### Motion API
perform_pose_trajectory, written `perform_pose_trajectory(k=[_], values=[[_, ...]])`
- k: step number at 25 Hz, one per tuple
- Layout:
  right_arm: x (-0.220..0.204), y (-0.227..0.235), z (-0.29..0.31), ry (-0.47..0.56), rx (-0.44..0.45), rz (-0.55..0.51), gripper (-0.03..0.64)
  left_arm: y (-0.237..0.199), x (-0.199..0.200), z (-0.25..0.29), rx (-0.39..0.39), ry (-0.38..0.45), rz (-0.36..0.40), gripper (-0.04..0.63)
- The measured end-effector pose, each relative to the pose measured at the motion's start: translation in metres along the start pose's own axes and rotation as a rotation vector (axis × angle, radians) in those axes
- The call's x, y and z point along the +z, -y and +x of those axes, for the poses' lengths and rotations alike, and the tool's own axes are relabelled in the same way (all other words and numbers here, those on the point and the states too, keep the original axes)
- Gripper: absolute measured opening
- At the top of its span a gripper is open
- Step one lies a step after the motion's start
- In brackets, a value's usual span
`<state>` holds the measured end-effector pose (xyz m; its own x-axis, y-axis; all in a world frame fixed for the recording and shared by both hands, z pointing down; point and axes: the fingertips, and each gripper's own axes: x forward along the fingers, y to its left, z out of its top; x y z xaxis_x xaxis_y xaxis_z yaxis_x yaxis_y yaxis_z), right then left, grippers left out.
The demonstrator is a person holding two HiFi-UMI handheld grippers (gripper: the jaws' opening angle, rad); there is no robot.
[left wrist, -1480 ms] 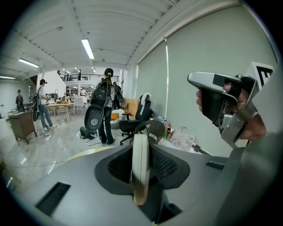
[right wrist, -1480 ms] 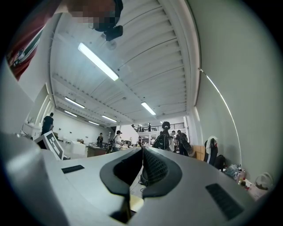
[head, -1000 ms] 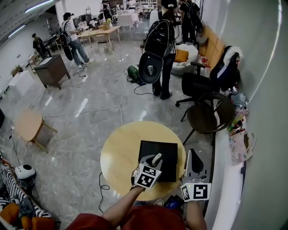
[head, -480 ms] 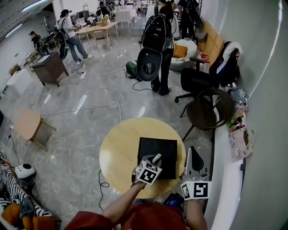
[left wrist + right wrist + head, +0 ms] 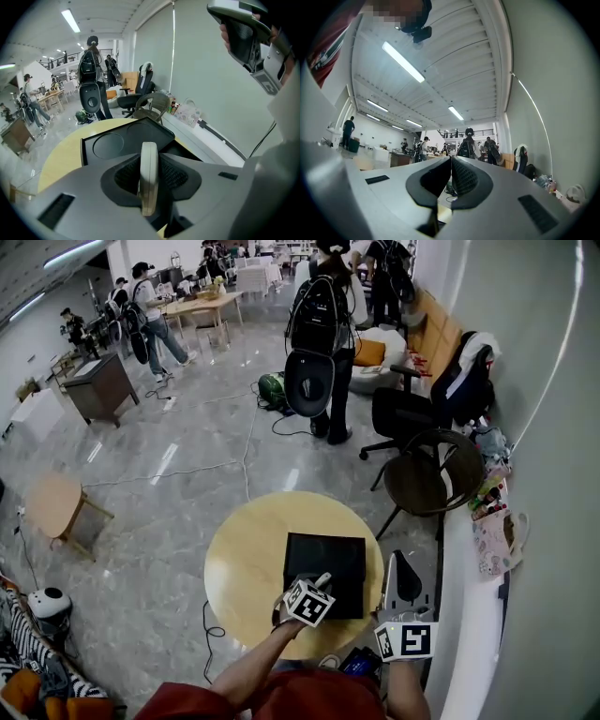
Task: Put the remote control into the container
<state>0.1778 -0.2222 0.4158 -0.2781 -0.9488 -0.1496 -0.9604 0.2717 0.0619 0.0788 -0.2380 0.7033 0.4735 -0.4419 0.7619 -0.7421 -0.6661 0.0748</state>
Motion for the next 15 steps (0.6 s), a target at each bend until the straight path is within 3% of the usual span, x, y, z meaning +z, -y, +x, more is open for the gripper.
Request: perform_pose_trajectory(k=[15], values=[[-0.004,-0.006,-0.003,-0.012,-0.005,-0.003,0.023,0.001,-0.038,0.028,-0.031,-0.130,0.018,0.110]])
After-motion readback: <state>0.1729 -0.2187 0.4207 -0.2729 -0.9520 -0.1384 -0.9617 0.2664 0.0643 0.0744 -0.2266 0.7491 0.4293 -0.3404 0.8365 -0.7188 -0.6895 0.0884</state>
